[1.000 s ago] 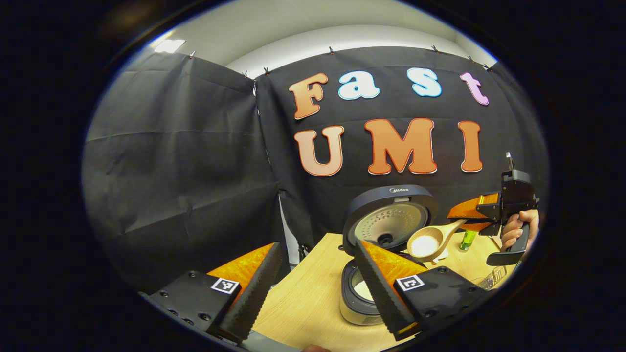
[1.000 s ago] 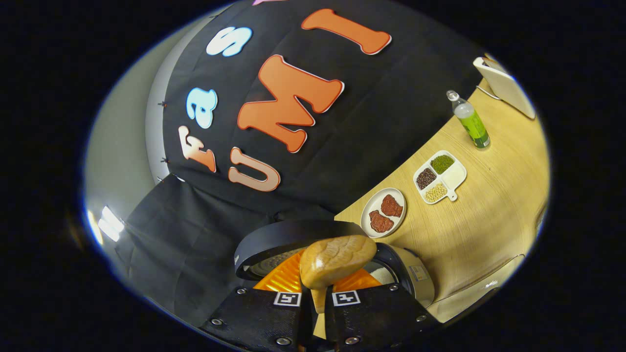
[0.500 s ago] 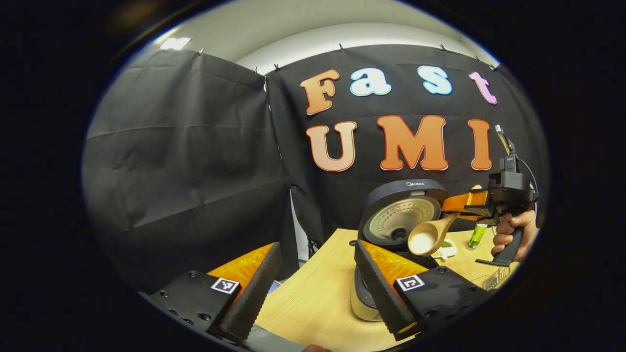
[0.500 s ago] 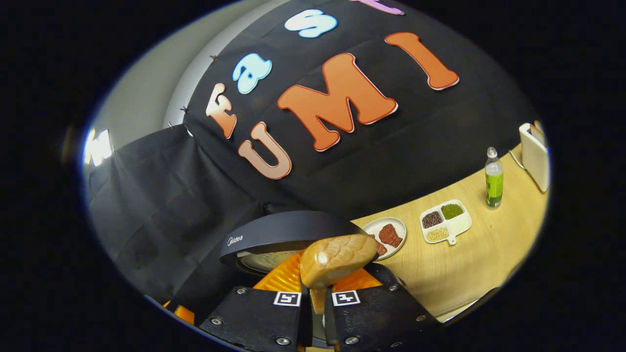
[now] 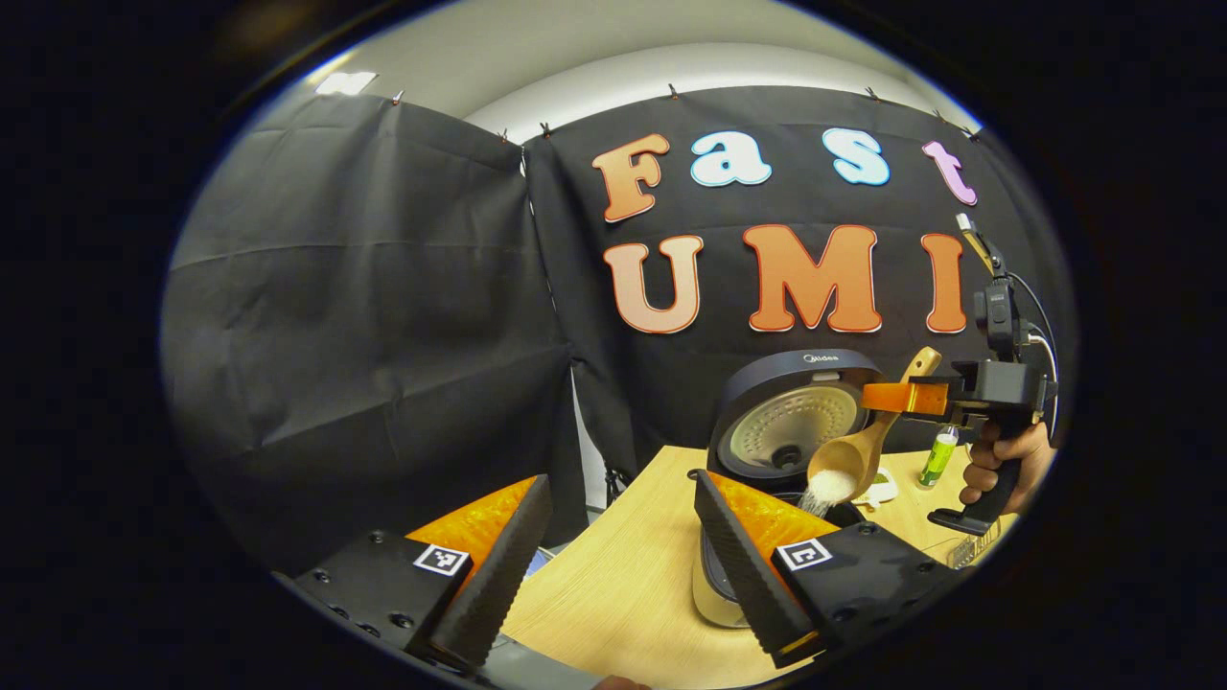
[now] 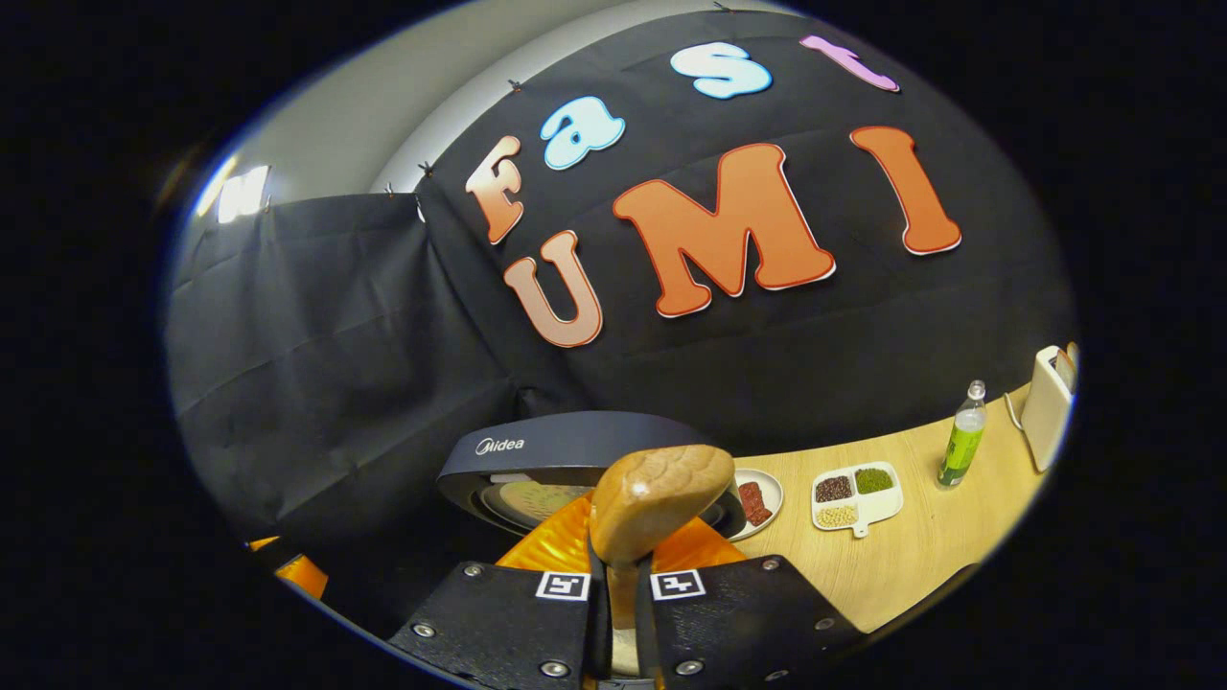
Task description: Close the left gripper, press the button to open the rice cooker; take a wooden spoon from the chopstick holder with the right hand, scoop a spoonful of rice and pour it into the rice cooker, then put the wooden spoon back into the chopstick holder.
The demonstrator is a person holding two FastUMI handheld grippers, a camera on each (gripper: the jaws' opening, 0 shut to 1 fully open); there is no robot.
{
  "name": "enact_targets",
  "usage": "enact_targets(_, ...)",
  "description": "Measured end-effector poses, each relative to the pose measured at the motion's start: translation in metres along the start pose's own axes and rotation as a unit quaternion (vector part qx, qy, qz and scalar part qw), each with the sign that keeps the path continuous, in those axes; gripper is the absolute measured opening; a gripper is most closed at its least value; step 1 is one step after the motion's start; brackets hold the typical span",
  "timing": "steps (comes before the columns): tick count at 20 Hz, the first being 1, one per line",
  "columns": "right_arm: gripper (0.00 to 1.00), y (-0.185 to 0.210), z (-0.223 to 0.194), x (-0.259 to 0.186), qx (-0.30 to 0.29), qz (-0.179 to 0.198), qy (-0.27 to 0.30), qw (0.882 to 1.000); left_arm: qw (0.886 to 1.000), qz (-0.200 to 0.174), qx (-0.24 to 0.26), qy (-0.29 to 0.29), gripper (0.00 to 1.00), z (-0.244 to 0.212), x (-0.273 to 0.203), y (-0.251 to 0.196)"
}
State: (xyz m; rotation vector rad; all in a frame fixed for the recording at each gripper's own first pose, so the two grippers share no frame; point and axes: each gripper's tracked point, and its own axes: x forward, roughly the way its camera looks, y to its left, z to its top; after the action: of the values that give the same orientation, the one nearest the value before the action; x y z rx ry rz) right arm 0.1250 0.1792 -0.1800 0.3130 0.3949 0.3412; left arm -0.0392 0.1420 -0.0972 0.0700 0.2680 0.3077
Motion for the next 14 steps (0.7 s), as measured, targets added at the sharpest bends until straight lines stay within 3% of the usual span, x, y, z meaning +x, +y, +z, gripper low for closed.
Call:
enact_targets(8,0.09,0.012,0.001,-0.009,-0.103,0.012,-0.024,0.994,1.0,0.001,-0.004,0.003,0.94,-0.003,0.002,0.003)
enact_targets(14,0.09,0.038,-0.002,-0.016,-0.228,0.038,-0.054,0.971,1.0,0.005,-0.009,0.006,0.94,-0.007,0.001,0.007)
